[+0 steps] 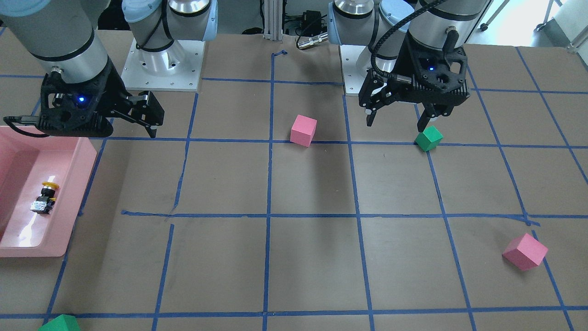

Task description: Align button upright

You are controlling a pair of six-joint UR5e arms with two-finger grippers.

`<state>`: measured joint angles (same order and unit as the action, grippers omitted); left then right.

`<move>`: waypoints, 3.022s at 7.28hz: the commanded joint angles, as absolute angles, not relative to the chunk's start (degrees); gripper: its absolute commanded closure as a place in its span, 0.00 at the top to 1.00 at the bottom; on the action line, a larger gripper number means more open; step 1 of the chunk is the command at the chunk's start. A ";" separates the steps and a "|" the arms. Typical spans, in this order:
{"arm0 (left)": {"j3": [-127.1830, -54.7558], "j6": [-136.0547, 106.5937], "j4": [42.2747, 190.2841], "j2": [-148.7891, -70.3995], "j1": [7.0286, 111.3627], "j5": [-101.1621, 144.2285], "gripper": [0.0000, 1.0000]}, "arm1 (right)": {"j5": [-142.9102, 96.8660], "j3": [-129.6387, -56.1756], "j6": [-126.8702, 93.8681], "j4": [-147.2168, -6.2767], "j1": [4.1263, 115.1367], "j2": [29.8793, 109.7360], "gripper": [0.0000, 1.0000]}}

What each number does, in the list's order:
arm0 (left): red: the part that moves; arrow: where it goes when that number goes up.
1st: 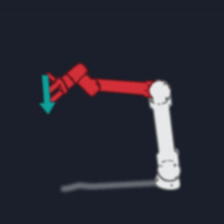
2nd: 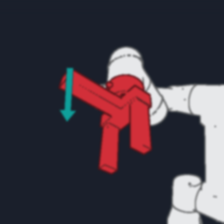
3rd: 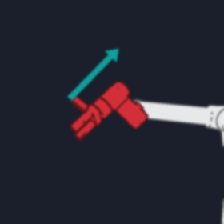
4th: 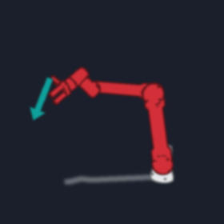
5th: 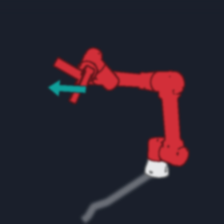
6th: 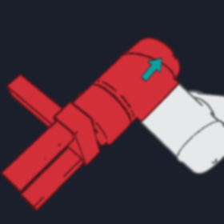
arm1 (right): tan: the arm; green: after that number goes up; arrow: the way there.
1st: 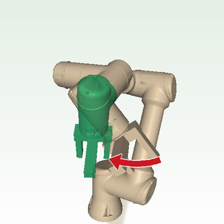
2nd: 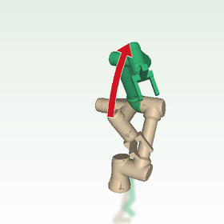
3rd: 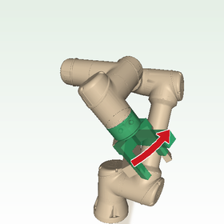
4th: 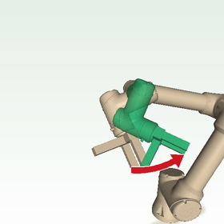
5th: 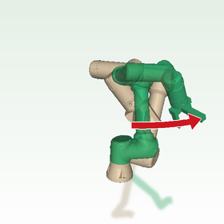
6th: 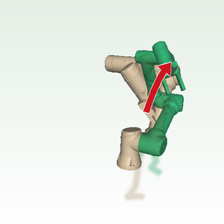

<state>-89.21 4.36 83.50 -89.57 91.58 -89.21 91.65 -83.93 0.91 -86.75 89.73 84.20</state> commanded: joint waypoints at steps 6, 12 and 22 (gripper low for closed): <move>-89.21 4.39 83.50 -89.56 91.58 -89.21 1.00 | 91.93 -84.02 1.05 -87.10 88.42 83.85 1.00; -89.21 4.31 83.50 -89.56 91.58 -89.21 1.00 | 96.06 -91.38 14.32 -98.28 68.14 82.80 1.00; -89.21 4.31 83.50 -89.56 91.58 -89.21 1.00 | 99.58 -108.02 22.41 -120.23 58.45 72.08 0.97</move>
